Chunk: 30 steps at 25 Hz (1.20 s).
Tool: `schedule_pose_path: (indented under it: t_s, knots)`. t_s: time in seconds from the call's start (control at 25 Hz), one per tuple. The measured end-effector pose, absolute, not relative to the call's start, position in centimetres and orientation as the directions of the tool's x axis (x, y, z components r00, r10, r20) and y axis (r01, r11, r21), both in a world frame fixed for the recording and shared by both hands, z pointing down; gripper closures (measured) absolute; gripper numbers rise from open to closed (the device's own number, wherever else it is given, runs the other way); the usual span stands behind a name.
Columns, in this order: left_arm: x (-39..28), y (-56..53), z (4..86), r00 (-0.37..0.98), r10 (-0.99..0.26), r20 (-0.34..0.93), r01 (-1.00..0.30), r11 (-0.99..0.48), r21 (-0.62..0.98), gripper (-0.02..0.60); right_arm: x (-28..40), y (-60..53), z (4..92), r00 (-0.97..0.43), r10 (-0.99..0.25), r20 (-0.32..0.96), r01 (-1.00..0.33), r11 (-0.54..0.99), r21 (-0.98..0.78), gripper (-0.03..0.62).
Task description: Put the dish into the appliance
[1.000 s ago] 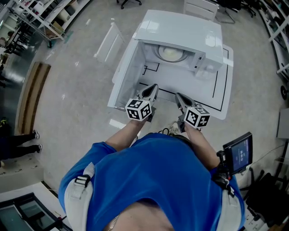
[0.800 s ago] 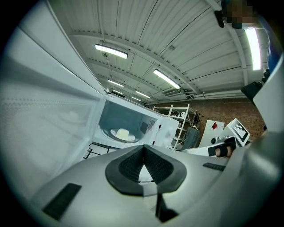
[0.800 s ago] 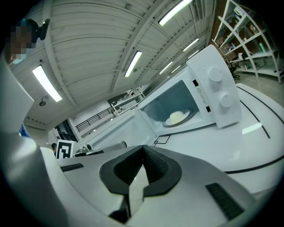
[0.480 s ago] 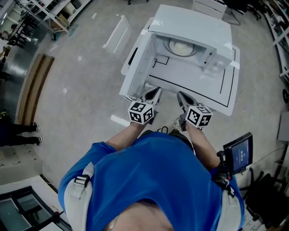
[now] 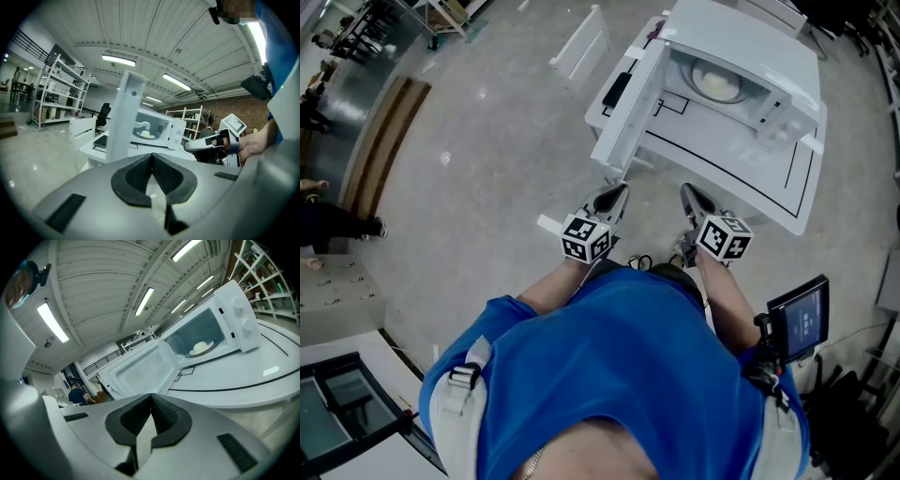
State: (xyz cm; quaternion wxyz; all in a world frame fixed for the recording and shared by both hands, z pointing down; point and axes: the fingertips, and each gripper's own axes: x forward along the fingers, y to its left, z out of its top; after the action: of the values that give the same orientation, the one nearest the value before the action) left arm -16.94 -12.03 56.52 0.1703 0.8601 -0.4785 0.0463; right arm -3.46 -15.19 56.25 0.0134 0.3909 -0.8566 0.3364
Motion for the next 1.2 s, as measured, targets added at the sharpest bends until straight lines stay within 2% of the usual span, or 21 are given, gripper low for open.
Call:
schedule_pose_path:
  t_s: [0.24,0.4,0.6,0.72,1.2]
  knots:
    - [-23.3,-11.7,56.1,0.43,-0.873,0.232,-0.899,-0.389,0.202,0.574,-5.6,-14.0,56.4,-0.711,-0.64,0.29,-0.668,0.487,-0.563,0.592]
    - [-24.6,-12.8,55.1,0.427,-0.879,0.212,-0.903,-0.401,0.154,0.574,-6.0,-13.8,56.2,-0.713,-0.638,0.289,-0.665,0.488,-0.565,0.592]
    - [-23.4,-13.8,54.9,0.476,-0.856,0.201,-0.879,-0.463,0.109,0.571,-5.2,-14.1,56.3,-0.704,-0.652,0.28,-0.671,0.482,-0.564,0.592]
    - [-22.8,-13.8,55.0,0.494,-0.845,0.205,-0.87,-0.482,0.106,0.523,-4.7,-14.3,56.2,-0.699,-0.66,0.276,-0.674,0.478,-0.563,0.592]
    - [-17.1,-12.6,54.5,0.581,-0.778,0.24,-0.808,-0.588,0.05,0.523,-1.8,-14.4,55.8,-0.663,-0.7,0.267,-0.693,0.439,-0.572,0.592]
